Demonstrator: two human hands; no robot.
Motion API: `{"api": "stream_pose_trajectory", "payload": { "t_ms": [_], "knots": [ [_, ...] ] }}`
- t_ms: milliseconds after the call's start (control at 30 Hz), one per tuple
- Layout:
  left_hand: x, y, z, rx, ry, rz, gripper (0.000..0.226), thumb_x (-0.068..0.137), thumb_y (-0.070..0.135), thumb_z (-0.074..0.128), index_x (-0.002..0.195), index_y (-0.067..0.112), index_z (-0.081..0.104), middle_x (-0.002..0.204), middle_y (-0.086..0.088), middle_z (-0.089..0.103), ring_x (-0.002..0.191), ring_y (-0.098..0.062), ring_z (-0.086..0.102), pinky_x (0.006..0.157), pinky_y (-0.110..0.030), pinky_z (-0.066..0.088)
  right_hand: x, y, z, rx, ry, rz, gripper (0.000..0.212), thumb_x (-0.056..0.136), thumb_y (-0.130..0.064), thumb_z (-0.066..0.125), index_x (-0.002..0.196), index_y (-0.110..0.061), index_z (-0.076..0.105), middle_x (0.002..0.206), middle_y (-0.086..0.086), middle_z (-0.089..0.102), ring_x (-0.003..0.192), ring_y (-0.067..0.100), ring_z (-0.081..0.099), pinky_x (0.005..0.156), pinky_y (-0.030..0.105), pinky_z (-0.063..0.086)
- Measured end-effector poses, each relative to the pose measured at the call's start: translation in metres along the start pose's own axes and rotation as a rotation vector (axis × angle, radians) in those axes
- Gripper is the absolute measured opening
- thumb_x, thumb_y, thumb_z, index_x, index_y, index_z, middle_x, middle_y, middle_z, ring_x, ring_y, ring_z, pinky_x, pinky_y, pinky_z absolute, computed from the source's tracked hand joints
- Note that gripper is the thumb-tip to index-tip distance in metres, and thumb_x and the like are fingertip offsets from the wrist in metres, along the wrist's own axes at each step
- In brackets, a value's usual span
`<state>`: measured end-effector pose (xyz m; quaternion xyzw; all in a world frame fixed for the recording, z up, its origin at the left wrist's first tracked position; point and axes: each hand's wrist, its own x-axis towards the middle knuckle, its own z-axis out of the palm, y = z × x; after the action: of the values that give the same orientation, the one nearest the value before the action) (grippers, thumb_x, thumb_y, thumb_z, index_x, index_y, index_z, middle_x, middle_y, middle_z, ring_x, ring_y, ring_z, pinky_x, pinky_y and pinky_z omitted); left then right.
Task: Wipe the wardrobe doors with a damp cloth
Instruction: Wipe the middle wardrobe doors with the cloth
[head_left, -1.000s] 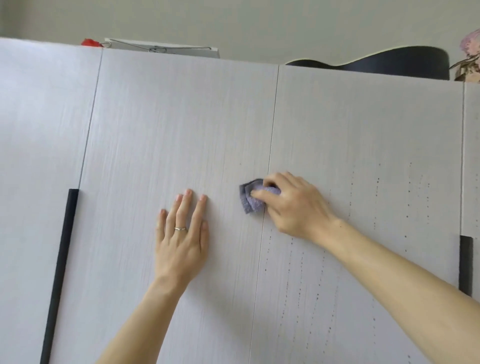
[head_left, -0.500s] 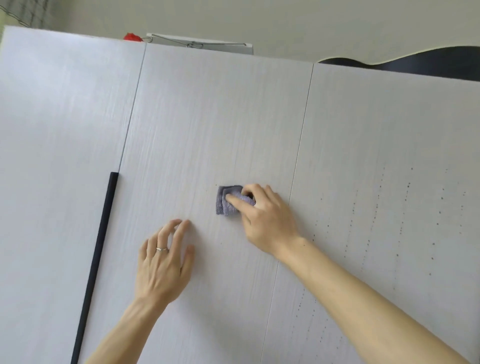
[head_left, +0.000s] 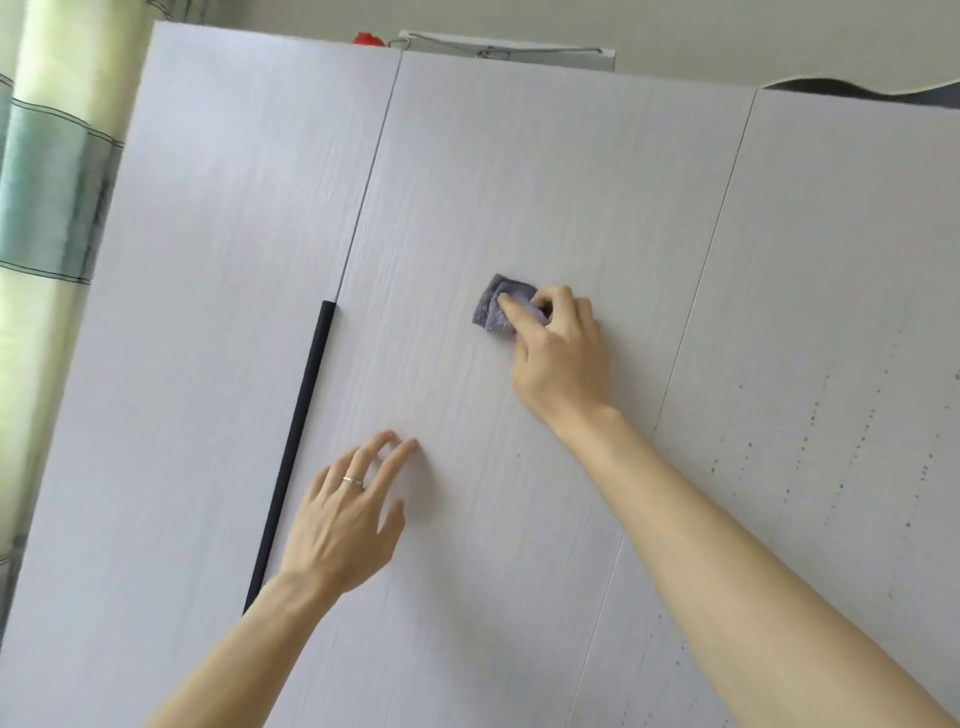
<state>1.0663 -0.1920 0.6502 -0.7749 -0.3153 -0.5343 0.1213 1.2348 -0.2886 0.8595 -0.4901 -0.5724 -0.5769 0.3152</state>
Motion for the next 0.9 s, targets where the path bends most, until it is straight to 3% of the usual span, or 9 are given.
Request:
{"api": "stream_pose_trajectory", "payload": {
  "t_ms": [133, 300, 433, 567, 733, 833, 900],
  "knots": [
    [-0.008, 0.001, 0.003, -0.007, -0.027, -0.042, 0.081, 0.078, 0.02, 0.079, 0.151, 0.024, 0.042, 0.151, -0.002, 0.044, 0.127, -0.02, 0.041, 0.095, -0.043, 0.051, -0.055, -0.021, 0.002, 0.009, -0.191, -0.135, 0.05, 0.075, -0.008, 0.052, 0.117, -0.024, 0.073, 0.101, 0.006, 0.059, 0.08, 0.031, 0.053, 0.064, 0.034, 0.04],
    [-0.007, 0.018, -0.001, -0.036, -0.022, -0.042, 0.073, 0.077, 0.012, 0.075, 0.144, 0.021, 0.047, 0.148, -0.002, 0.045, 0.117, -0.03, 0.056, 0.096, -0.044, 0.049, -0.114, 0.005, -0.032, -0.034, -0.369, -0.262, 0.052, 0.075, -0.011, 0.041, 0.112, -0.029, 0.073, 0.102, 0.001, 0.061, 0.082, 0.026, 0.054, 0.064, 0.029, 0.032],
    [0.011, 0.042, -0.007, -0.056, 0.008, 0.036, 0.068, 0.079, 0.011, 0.074, 0.142, 0.02, 0.05, 0.147, -0.005, 0.046, 0.118, -0.032, 0.056, 0.098, -0.046, 0.048, -0.118, 0.051, -0.071, -0.1, -0.28, -0.222, 0.052, 0.075, -0.006, 0.044, 0.111, -0.028, 0.074, 0.103, 0.001, 0.063, 0.082, 0.027, 0.054, 0.063, 0.032, 0.038],
    [0.042, 0.077, -0.002, -0.079, 0.018, 0.13, 0.06, 0.085, 0.022, 0.057, 0.144, 0.02, 0.049, 0.152, -0.006, 0.043, 0.131, -0.031, 0.047, 0.107, -0.05, 0.043, -0.09, 0.103, -0.108, -0.199, -0.087, 0.027, 0.048, 0.079, -0.002, 0.055, 0.116, -0.026, 0.074, 0.106, 0.006, 0.063, 0.085, 0.033, 0.055, 0.067, 0.038, 0.047],
    [0.104, 0.151, -0.001, -0.13, 0.126, 0.317, 0.06, 0.087, 0.026, 0.056, 0.146, 0.017, 0.051, 0.155, -0.005, 0.043, 0.138, -0.029, 0.041, 0.112, -0.055, 0.037, -0.051, 0.166, -0.15, -0.28, 0.121, 0.372, 0.041, 0.086, -0.008, 0.061, 0.117, -0.033, 0.073, 0.106, 0.002, 0.061, 0.089, 0.031, 0.057, 0.074, 0.041, 0.045],
    [0.131, 0.192, -0.004, -0.166, 0.168, 0.354, 0.06, 0.091, 0.026, 0.053, 0.15, 0.017, 0.045, 0.159, -0.002, 0.04, 0.143, -0.026, 0.039, 0.116, -0.054, 0.033, -0.045, 0.17, -0.149, -0.257, 0.17, 0.45, 0.042, 0.085, -0.008, 0.062, 0.118, -0.032, 0.073, 0.103, 0.002, 0.06, 0.087, 0.03, 0.058, 0.074, 0.04, 0.043],
    [0.144, 0.213, -0.005, -0.182, 0.184, 0.364, 0.06, 0.095, 0.027, 0.048, 0.154, 0.017, 0.041, 0.162, 0.001, 0.034, 0.147, -0.024, 0.036, 0.118, -0.053, 0.028, -0.059, 0.164, -0.143, -0.264, 0.177, 0.405, 0.042, 0.084, -0.008, 0.06, 0.12, -0.028, 0.073, 0.1, 0.003, 0.059, 0.082, 0.03, 0.057, 0.07, 0.038, 0.043]
  ]
}}
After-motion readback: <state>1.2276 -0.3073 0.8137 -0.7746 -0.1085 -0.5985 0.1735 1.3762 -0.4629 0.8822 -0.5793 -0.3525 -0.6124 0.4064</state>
